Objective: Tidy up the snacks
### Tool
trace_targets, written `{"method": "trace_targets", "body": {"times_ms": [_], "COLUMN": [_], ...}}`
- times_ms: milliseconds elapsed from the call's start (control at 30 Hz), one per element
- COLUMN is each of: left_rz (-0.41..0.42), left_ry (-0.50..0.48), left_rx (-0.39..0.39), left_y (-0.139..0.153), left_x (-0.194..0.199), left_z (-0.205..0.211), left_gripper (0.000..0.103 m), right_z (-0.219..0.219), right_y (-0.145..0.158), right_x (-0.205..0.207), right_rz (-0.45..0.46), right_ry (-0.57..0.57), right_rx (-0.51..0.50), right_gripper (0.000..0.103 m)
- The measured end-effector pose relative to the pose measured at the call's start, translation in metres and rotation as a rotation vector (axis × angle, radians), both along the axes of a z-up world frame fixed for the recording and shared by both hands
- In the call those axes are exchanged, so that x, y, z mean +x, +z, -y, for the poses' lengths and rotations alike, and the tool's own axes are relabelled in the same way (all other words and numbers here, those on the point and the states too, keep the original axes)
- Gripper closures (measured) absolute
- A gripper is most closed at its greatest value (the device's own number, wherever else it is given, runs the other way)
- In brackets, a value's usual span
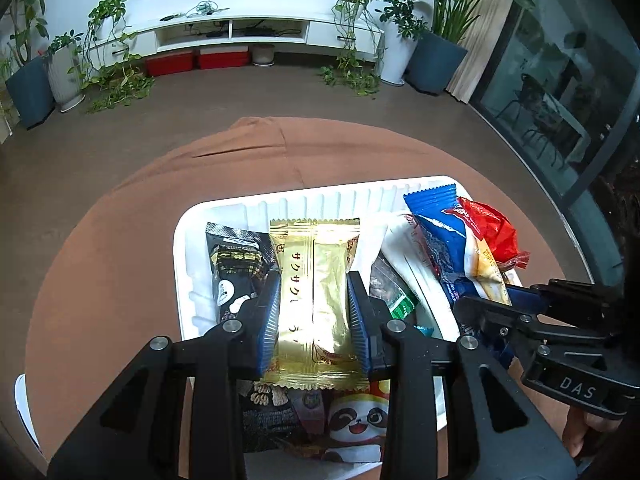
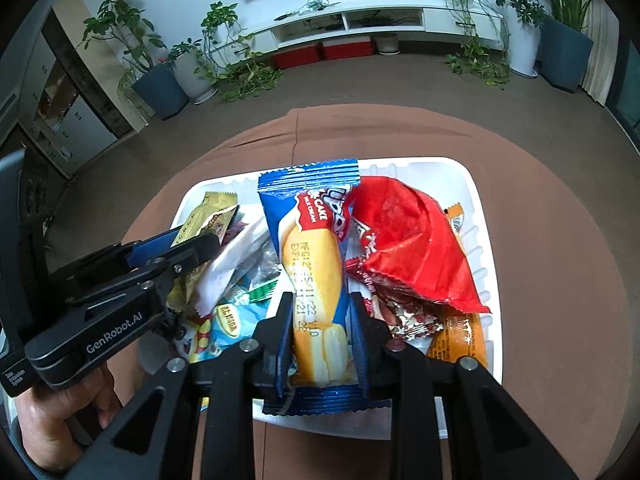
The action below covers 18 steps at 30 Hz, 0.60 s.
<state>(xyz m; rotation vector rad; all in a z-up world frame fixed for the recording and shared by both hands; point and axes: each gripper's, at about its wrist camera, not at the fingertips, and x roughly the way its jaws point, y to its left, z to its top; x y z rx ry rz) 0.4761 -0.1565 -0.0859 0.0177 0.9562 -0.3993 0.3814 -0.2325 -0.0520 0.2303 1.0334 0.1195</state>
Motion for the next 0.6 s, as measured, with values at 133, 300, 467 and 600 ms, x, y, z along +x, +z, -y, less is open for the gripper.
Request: {"method": "trace_targets", "body": {"times_ms": [133, 300, 467, 600], "left_rz": [0.001, 0.004, 0.017, 0.028], "left_ry": [0.005, 0.010, 0.010, 0.011], "left_rx": [-0.002, 0.003, 0.007, 0.010], "left_y": [-0.006, -0.006, -0.004, -0.001], "left_x": [0.004, 0.004, 0.002, -0.007], "left_z": [0.000, -0.001, -0.003, -0.005], "left_gripper": [0.072, 0.065, 0.056, 0.052], "right_z": [0.001, 0.004, 0.002, 0.001], "right_y": [-0.002, -0.008, -0.007, -0.005], "right_x": [0.002, 0.003, 0.001, -0.006], "right_rz": [-0.008, -0.021, -0.017, -0.007], "right_ry": [-0.008, -0.018, -0.018, -0.019], "right_rx": [-0.009, -0.006, -0.012, -0.013], "right_gripper": [0.074, 0.072, 0.072, 0.069]}}
